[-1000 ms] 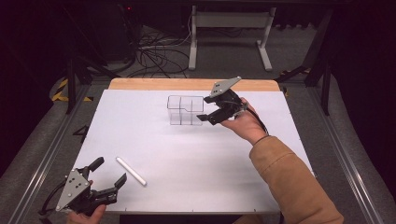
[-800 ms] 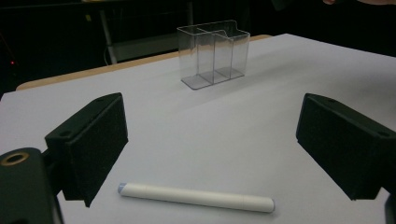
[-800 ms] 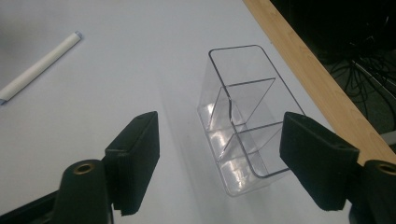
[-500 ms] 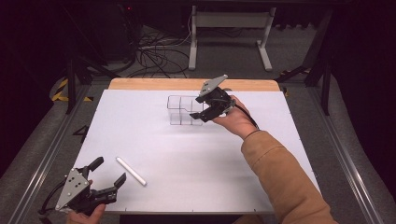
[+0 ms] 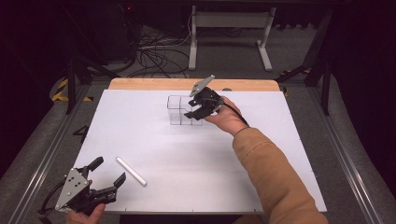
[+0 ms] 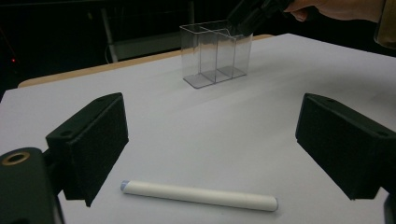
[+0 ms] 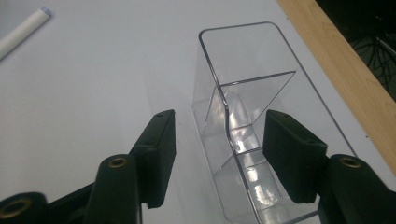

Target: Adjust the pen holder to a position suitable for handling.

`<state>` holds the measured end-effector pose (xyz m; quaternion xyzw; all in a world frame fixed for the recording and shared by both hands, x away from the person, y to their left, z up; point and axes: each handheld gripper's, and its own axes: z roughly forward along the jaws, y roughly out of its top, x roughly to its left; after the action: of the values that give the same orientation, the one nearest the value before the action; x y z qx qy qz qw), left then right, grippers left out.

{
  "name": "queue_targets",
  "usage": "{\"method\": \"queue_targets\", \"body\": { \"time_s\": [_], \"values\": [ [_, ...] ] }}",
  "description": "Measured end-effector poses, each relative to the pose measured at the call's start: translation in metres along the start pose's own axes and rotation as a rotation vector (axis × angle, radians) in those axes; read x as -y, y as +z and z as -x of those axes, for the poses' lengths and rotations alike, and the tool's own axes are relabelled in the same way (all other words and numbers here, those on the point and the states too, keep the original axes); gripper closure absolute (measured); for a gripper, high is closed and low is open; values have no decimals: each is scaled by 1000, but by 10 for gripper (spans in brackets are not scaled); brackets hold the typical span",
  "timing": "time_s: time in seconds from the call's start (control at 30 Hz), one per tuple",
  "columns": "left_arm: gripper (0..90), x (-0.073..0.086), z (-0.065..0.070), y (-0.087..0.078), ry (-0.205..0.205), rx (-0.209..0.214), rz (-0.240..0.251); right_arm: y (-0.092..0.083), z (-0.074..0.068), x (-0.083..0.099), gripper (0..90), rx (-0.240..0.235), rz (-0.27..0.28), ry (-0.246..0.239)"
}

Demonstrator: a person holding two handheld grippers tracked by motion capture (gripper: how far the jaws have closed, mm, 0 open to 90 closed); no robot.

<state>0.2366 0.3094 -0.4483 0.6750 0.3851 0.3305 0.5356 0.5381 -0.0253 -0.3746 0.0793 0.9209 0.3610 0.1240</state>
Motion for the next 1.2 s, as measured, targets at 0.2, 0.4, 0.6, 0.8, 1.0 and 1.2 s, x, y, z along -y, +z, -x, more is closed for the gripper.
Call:
{"method": "queue_targets", "body": {
  "time_s": [0.2,0.4,0.6,0.8,1.0,1.2],
  "values": [
    [101,0,0,0,-2,0,2,14,1,-5,523,2,-44,-11],
    [102,1,-1,0,-5,-1,0,28,-3,-8,600,15,-93,-45],
    [103,1,-2,-1,-6,-3,0,38,-4,-6,678,32,-122,-59],
    [104,1,-2,0,-7,-4,-2,38,-5,-7,781,66,-137,-98],
    [106,1,-2,0,-8,-6,-2,32,-7,-8,852,31,-137,-121],
    [107,1,-2,-1,-10,-6,0,16,-8,-6,866,-6,-152,-119]
  ]
}}
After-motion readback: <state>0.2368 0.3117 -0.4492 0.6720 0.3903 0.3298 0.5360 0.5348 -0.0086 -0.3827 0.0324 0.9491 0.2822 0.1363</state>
